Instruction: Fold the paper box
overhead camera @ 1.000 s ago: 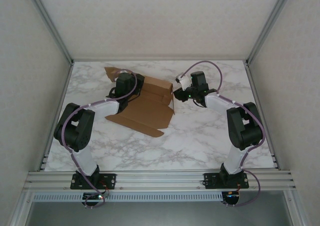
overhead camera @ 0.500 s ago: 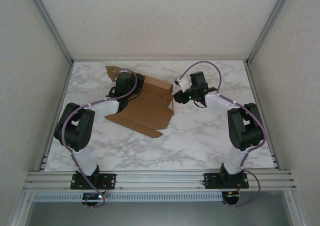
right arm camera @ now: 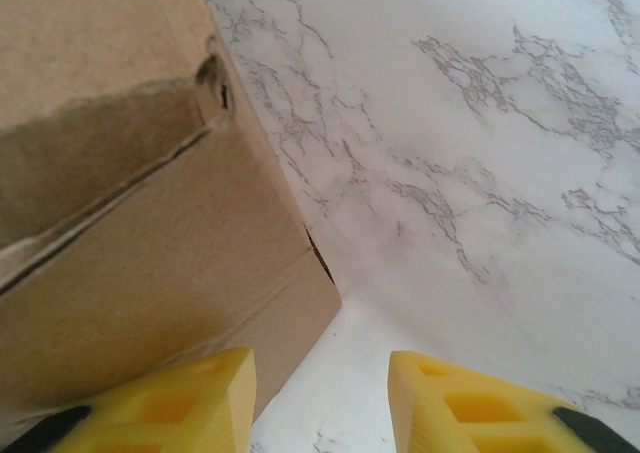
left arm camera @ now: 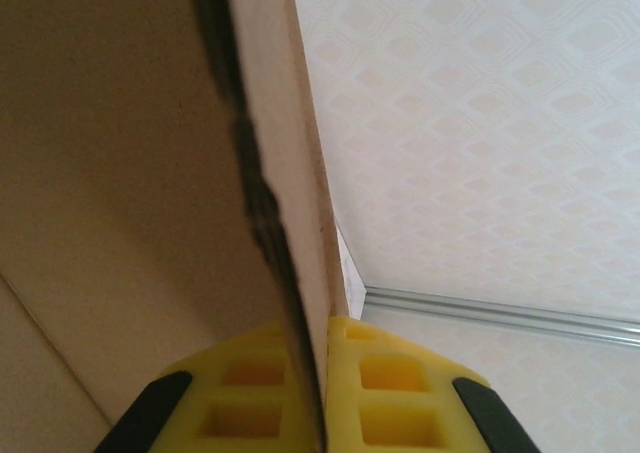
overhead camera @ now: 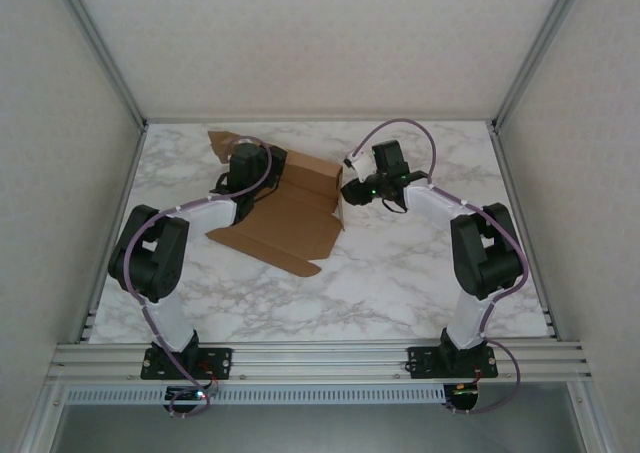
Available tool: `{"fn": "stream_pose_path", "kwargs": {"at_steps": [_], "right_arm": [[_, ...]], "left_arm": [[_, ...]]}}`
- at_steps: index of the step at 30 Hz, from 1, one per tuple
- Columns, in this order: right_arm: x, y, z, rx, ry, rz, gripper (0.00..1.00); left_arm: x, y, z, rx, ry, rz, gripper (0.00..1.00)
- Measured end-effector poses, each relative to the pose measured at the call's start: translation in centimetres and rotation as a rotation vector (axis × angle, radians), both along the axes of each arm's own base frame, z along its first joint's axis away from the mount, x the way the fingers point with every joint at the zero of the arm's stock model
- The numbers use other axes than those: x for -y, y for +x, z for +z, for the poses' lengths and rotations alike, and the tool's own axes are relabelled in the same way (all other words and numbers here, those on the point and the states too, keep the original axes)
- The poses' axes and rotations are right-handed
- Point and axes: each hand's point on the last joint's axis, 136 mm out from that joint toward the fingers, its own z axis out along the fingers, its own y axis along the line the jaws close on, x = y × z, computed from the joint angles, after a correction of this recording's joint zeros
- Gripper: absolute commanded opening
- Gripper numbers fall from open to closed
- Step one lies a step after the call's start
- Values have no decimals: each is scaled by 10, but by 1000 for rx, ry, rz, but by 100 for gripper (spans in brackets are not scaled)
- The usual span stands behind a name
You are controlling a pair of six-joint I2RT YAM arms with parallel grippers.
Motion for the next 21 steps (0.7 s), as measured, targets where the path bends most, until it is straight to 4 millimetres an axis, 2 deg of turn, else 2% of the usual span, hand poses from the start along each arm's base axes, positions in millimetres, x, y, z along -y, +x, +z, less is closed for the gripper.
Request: {"fn": "stream_pose_path", "kwargs": {"at_steps": [12,21], "right_arm": [[0,1,1,13,-14,-11,41],[4,-8,-5,-38,-68,33,39]], "left_arm": [[-4,3,0,-2,-4,8,0],[2,24,0,-10,-5,4,0]]}}
